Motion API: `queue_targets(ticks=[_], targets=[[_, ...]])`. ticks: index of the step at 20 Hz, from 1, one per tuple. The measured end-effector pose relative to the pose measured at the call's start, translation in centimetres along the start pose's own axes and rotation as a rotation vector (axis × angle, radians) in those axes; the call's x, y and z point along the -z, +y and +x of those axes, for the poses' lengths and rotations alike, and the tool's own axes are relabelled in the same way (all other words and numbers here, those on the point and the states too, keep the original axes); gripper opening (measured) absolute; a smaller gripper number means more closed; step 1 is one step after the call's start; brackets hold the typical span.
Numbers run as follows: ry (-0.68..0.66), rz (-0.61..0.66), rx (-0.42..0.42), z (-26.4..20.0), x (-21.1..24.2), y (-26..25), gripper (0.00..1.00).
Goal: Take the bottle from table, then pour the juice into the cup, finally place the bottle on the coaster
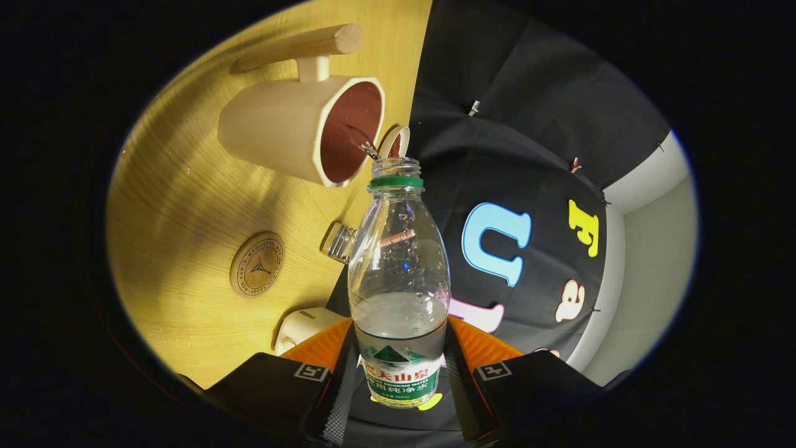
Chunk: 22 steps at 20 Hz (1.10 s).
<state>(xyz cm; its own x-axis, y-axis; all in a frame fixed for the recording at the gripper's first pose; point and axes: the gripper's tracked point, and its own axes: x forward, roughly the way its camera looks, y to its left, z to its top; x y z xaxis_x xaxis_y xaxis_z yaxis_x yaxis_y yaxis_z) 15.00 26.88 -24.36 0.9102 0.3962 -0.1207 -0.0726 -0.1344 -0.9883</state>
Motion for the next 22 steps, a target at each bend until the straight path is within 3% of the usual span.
queue_targets(ticks=[22], targets=[[-0.135,-0.237,0.019,0.6,-0.2,-2.0,0.70]])
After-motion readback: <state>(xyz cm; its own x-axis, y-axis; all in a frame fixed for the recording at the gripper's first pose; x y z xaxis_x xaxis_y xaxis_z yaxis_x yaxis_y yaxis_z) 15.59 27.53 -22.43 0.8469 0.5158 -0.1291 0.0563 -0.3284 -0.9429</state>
